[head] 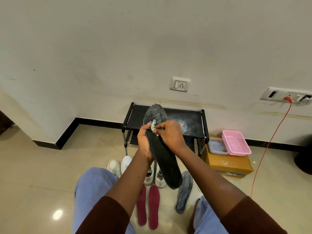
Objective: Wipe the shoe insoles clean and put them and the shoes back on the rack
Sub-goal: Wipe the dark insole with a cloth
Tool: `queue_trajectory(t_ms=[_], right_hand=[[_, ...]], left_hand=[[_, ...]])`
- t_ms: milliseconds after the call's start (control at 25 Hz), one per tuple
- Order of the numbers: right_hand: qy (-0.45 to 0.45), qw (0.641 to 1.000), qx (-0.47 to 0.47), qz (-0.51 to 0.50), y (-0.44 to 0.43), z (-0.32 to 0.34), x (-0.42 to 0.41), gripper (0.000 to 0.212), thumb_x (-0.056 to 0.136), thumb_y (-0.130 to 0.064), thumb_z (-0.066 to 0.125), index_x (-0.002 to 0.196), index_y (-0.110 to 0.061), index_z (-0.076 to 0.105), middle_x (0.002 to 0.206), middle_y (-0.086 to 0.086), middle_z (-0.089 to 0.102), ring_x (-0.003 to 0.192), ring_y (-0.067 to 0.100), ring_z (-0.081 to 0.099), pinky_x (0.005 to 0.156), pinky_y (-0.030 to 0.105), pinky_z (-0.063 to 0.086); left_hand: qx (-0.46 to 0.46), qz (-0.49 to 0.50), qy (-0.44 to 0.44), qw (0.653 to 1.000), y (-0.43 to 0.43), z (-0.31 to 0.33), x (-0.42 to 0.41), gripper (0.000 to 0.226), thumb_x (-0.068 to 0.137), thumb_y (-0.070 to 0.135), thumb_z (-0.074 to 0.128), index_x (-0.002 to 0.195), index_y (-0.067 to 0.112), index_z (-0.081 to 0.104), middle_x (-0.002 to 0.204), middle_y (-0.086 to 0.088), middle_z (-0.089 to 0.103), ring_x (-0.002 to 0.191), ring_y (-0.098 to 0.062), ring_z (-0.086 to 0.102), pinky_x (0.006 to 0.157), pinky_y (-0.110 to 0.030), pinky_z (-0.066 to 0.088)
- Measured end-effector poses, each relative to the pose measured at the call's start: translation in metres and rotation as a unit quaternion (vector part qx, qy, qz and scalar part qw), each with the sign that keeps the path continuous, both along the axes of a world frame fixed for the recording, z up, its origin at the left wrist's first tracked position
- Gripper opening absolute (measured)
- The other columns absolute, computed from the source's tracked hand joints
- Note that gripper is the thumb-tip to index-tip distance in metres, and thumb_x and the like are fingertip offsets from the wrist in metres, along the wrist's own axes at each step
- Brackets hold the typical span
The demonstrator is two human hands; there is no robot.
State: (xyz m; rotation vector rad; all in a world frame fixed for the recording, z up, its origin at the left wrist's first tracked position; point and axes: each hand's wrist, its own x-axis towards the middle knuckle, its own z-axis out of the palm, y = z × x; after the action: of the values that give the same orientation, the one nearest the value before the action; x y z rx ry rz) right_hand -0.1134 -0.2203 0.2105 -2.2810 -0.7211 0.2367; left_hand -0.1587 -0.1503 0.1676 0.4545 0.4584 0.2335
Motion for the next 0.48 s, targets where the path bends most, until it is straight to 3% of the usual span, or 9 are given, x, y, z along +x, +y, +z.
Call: queue_trajectory(t_ms=[120, 320, 400, 480], right_hand=[[-0.020, 1.000, 0.016, -0.011, 0.010, -0.001, 0.011, 0.020, 0.083, -0.010, 0.066, 0.102, -0.005, 0.070, 0.100, 0.011, 0.072, 0.089, 0.017, 0.066, 0.085, 0.018, 0.046], [-0.014, 1.000, 0.007, 0.002, 0.010, -0.006, 0.009, 0.017, 0.080, -0.013, 0.069, 0.097, -0.009, 0.072, 0.099, 0.007, 0.072, 0.099, 0.019, 0.061, 0.094, 0.028, 0.045], [0.009, 1.000, -0.013, 0.023, 0.002, -0.005, 0.002, 0.016, 0.078, -0.011, 0.071, 0.094, -0.008, 0.073, 0.099, 0.006, 0.071, 0.096, 0.014, 0.059, 0.090, 0.020, 0.042], [0.025, 0.999, -0.017, 0.037, -0.010, -0.005, -0.010, 0.014, 0.077, -0.008, 0.072, 0.090, -0.006, 0.073, 0.098, 0.006, 0.070, 0.087, 0.008, 0.056, 0.077, 0.009, 0.038]], left_hand=[[0.008, 0.014, -0.004, 1.000, -0.004, 0.003, 0.000, 0.054, 0.093, 0.029, 0.032, 0.063, 0.008, 0.071, 0.060, -0.007, 0.066, 0.053, -0.019, 0.065, 0.054, -0.023, 0.056], [0.000, 0.036, -0.011, 0.999, 0.006, 0.008, 0.004, 0.044, 0.092, 0.029, 0.032, 0.071, 0.008, 0.065, 0.056, -0.005, 0.062, 0.049, -0.017, 0.061, 0.052, -0.020, 0.052], [0.011, 0.041, -0.011, 0.999, 0.012, 0.006, 0.007, 0.051, 0.091, 0.028, 0.034, 0.062, 0.009, 0.071, 0.059, -0.005, 0.064, 0.051, -0.017, 0.060, 0.057, -0.022, 0.049], [0.019, 0.052, -0.017, 0.998, 0.013, 0.007, 0.009, 0.049, 0.092, 0.026, 0.033, 0.067, 0.009, 0.072, 0.063, -0.006, 0.068, 0.054, -0.018, 0.064, 0.061, -0.024, 0.049]])
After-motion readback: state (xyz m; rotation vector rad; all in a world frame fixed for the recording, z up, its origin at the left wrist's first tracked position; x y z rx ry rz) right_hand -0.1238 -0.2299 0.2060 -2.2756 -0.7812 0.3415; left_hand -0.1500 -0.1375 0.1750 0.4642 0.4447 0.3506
